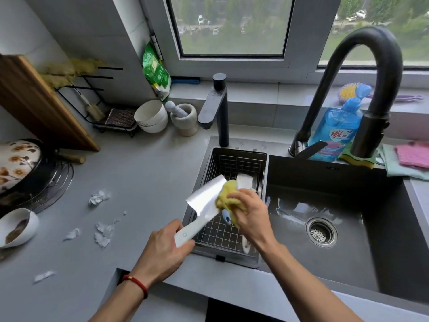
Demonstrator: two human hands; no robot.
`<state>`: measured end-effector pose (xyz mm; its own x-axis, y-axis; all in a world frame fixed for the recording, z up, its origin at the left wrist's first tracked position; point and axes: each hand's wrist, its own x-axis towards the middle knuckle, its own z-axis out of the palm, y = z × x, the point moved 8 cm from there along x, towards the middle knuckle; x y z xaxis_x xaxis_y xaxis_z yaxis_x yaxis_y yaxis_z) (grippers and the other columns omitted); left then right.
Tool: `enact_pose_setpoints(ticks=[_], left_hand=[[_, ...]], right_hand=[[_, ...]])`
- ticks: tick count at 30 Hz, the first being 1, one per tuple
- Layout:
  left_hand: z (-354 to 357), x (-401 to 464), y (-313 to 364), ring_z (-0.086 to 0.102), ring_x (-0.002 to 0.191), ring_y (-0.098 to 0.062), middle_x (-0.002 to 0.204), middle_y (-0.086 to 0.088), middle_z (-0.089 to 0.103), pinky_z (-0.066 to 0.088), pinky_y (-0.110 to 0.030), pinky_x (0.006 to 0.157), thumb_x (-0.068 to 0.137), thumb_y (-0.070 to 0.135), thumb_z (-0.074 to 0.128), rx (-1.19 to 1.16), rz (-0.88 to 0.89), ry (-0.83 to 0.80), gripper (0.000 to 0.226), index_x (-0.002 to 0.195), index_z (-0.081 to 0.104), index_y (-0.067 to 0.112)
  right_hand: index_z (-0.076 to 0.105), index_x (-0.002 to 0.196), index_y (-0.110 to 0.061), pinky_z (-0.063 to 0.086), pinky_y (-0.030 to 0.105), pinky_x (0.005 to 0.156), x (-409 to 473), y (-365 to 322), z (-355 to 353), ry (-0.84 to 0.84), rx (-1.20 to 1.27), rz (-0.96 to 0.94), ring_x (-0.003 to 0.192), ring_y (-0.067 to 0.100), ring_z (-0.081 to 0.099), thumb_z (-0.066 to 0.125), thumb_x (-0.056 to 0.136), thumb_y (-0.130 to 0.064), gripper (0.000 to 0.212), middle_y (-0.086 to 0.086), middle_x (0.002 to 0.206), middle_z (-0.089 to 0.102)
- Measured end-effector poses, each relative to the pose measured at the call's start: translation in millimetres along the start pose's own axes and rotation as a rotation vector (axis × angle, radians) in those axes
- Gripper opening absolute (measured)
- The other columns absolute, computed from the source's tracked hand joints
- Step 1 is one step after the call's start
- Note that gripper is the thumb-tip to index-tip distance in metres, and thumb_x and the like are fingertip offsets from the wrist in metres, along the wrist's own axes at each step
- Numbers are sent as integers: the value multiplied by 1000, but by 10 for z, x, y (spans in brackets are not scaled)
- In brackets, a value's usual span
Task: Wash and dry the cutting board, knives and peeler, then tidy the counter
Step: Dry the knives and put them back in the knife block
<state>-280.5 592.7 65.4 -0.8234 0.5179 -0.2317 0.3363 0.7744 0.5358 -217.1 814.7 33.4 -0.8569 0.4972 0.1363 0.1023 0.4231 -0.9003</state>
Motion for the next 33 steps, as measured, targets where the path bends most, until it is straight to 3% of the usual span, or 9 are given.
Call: enact_pose_setpoints(ticks=[5, 9, 11, 18, 23, 26, 28, 31, 33], left_hand=[[-27, 66, 131, 49, 56, -11, 67, 3, 52, 37, -17, 48, 86, 37, 75, 20, 53, -3, 32, 78, 47, 23], [-19, 98, 45, 46, 56, -11, 66, 0, 56, 35, -19, 49, 84, 36, 75, -75, -54, 44, 33, 75, 51, 15], [11, 129, 9, 47, 57, -13, 67, 1, 57, 36, -21, 49, 83, 38, 75, -138, -122, 66, 35, 76, 53, 12], [188, 239, 174, 65, 81, -19, 87, 4, 68, 54, -34, 68, 82, 20, 58, -148, -111, 12, 8, 90, 59, 23], [265, 216, 173, 61, 68, -14, 83, 3, 66, 46, -22, 52, 83, 26, 68, -209, -149, 37, 17, 92, 54, 24], [205, 279, 208, 65, 78, -11, 90, 7, 69, 55, -28, 64, 83, 23, 64, -209, -103, 63, 15, 97, 59, 26], [199, 292, 173, 58, 63, -7, 80, 7, 66, 47, -23, 52, 81, 28, 70, -272, -155, 49, 17, 92, 59, 23], [290, 296, 139, 43, 46, -12, 65, -4, 59, 34, -24, 43, 77, 39, 75, -678, -252, -31, 38, 94, 62, 8], [328, 291, 193, 44, 44, -12, 68, -9, 65, 33, -22, 41, 84, 51, 74, -847, -255, -76, 51, 98, 66, 2]], right_hand=[[79, 106, -12, 52, 26, 95, -102, -348, 236, -136, -45, -302, 107, 20, 60, 76, 86, -7, 21, 12, 123, 63], [78, 104, -12, 54, 33, 94, 95, 102, -306, 125, -82, 55, 103, 21, 64, 72, 88, -1, 20, 4, 110, 67], [75, 106, -20, 53, 27, 91, -2, 76, -432, 253, 25, 97, 105, 15, 65, 72, 89, -4, 24, -6, 109, 68], [76, 113, -19, 40, 28, 107, -432, -714, 442, -182, 125, -249, 121, 12, 54, 63, 88, -1, 33, -8, 128, 66], [78, 106, -14, 46, 39, 98, -211, -429, 160, 19, 100, -151, 116, 19, 63, 69, 81, 13, 38, -4, 119, 72], [76, 109, -21, 44, 31, 104, -335, -622, 342, -129, 169, -295, 120, 13, 61, 67, 82, 5, 39, -11, 122, 70], [76, 107, -20, 50, 28, 98, -210, -464, 194, -74, 266, -212, 112, 11, 66, 65, 85, -3, 30, -16, 116, 71], [73, 109, -26, 58, 29, 79, -35, -35, -188, 223, 440, 164, 93, 16, 71, 62, 96, -4, 27, -6, 105, 73], [69, 113, -33, 57, 27, 72, -101, -14, -302, 352, 561, 236, 89, 10, 70, 61, 101, -14, 24, -8, 105, 71]])
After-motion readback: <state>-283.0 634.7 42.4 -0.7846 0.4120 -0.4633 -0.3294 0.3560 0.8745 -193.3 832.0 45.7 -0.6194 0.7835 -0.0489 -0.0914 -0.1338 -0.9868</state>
